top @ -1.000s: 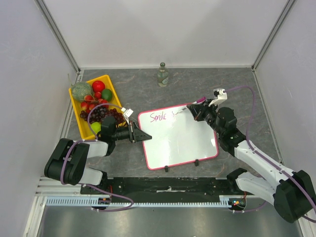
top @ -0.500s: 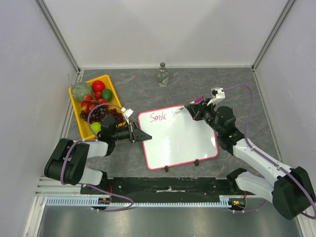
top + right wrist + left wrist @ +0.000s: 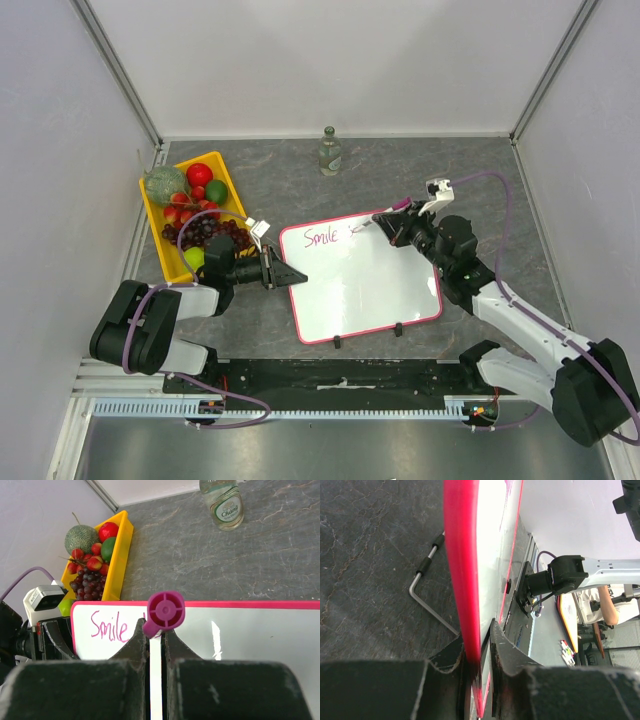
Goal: Write a sentence on the whiteboard
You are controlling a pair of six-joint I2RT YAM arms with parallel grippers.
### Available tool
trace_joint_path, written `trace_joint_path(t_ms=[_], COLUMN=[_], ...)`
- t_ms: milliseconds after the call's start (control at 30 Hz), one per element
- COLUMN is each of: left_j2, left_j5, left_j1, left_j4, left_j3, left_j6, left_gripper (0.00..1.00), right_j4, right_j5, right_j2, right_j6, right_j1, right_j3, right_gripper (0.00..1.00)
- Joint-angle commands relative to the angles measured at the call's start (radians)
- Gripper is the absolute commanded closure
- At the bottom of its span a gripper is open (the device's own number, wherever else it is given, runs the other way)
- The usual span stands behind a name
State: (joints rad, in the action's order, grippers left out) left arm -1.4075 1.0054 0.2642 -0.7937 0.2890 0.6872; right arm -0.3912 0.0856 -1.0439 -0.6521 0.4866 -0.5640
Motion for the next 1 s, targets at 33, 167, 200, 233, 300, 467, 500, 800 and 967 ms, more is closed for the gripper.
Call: trace_joint_path(t_ms=[33, 167, 200, 233, 300, 467, 500, 800, 967], left_j2=[-0.024, -0.024, -0.024, -0.024, -0.022, -0.021, -0.021, -0.019, -0.019], left_j5=[-0.048, -0.048, -0.047, -0.047, -0.05, -0.048, -0.048, -0.048, -0.048], left_j1=[0.012, 0.012, 0.012, 0.013, 0.012, 0.012, 0.012, 0.012, 0.013], left_j4=[0.056, 0.056, 0.056, 0.056, 0.056, 0.054, 0.054, 0.053, 0.053], left_j3=[-0.007, -0.007, -0.007, -0.007, -0.007, -0.008, -0.008, -0.01, -0.01], left_j6=[-0.112, -0.112, -0.112, -0.112, -0.112, -0.112, -0.112, -0.112, -0.112], left_gripper=[0.98, 0.98, 0.98, 0.98, 0.98, 0.98, 0.98, 0.98, 0.98], right_j4=[0.058, 0.078, 0.084, 0.087, 0.094, 0.104, 0.104, 0.118, 0.117], right_j5=[-0.012, -0.021, -0.024, -0.027, -0.032, -0.047, -0.052, -0.072, -0.07], right_j2=[0.022, 0.033, 0.036, 0.038, 0.042, 0.051, 0.054, 0.071, 0.09], right_j6=[0.04, 0.052, 0.054, 0.058, 0.058, 0.058, 0.057, 0.048, 0.037], right_j1=[-0.005, -0.005, -0.006, -0.005, -0.005, -0.008, -0.008, -0.014, -0.019], right_j3=[0.026, 0.03, 0.03, 0.033, 0.036, 0.038, 0.036, 0.016, 0.001], right_gripper=[1.0, 1.0, 1.0, 1.0, 1.0, 1.0, 1.0, 1.0, 1.0])
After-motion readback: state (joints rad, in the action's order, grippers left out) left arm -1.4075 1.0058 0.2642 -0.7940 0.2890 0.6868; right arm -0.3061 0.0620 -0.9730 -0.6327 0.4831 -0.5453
